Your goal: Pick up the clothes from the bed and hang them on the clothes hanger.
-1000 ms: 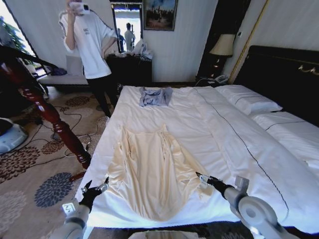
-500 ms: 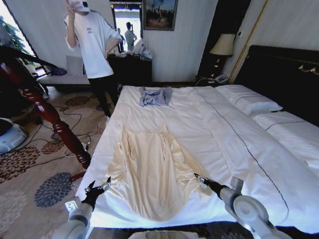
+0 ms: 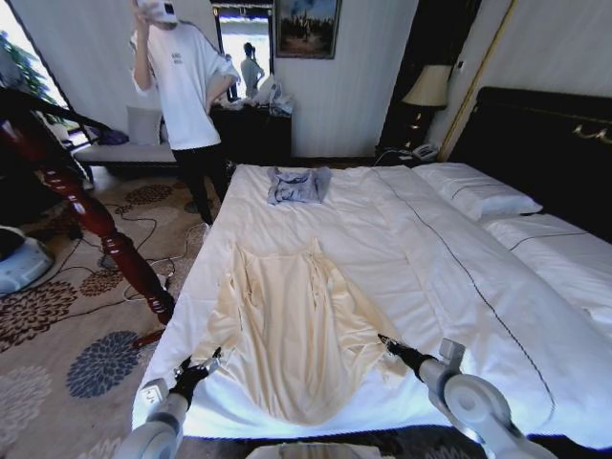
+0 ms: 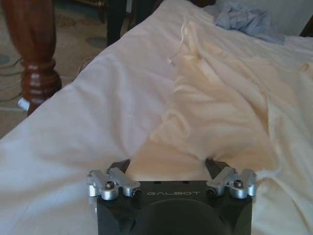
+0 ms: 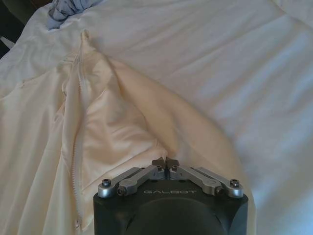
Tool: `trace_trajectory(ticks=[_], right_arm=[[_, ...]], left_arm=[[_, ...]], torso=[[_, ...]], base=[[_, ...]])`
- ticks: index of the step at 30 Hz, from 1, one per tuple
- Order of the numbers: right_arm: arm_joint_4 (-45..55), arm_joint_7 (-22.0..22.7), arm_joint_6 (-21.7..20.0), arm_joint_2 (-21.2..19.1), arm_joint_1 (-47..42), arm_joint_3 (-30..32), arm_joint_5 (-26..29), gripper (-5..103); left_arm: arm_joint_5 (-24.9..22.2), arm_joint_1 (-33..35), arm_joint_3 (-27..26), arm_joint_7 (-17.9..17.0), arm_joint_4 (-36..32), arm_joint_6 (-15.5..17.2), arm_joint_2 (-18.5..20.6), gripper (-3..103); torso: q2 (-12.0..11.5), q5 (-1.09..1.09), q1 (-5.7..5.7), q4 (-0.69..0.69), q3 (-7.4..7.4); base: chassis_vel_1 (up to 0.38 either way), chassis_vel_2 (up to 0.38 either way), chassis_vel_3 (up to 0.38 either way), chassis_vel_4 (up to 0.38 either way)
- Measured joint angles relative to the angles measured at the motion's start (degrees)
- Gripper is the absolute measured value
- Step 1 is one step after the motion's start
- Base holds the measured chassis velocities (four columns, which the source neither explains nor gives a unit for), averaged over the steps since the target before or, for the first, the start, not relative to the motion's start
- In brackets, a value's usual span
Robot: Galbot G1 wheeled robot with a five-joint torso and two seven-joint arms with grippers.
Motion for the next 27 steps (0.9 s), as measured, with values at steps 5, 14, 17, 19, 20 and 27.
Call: trace_trajectory(ticks=[5, 14, 17, 19, 20, 27], right_arm=[[-0.9, -0.1, 0.1, 0.1, 0.2, -0.1, -1.5, 0], [-1.5, 0.1, 0.2, -0.5, 0.4, -0.6, -2.4, 0], [-1.3, 0.1, 0.2, -0.5, 0.5, -0.8, -2.4, 0], [-0.9, 0.2, 0.2, -0.4, 0.5, -0.9, -2.4, 0], [-0.8, 0.2, 0.2, -0.3, 0.4, -0.9, -2.4, 0], [1.4, 1.6, 0.3, 0.0, -0.9, -0.9, -2.5, 0]], left_arm=[[0.7, -1.5, 0.8, -0.1, 0.2, -0.1, 0.3, 73], [1.2, 2.3, 0.7, 1.3, 0.0, -0.5, 0.9, 40], [1.6, 3.1, 0.4, 1.5, -0.4, -0.7, 0.8, 29], [1.8, 3.3, 0.2, 1.5, -0.8, -0.7, 0.7, 19], [1.8, 3.3, 0.1, 1.5, -0.9, -0.7, 0.7, 19], [1.7, 3.2, -1.7, 1.5, -2.7, -0.6, 0.3, 2]], torso=[[0.0, 0.0, 0.0, 0.0, 0.0], [0.0, 0.01, 0.0, 0.01, -0.01], [0.0, 0.0, 0.0, 0.01, 0.0], [0.0, 0.0, 0.0, 0.01, 0.0], [0.0, 0.0, 0.0, 0.01, 0.0], [0.0, 0.0, -0.01, 0.0, 0.0]], base=[[0.0, 0.0, 0.0, 0.0], [0.0, 0.0, 0.0, 0.0], [0.0, 0.0, 0.0, 0.0], [0.0, 0.0, 0.0, 0.0], [0.0, 0.0, 0.0, 0.0], [0.0, 0.0, 0.0, 0.0]])
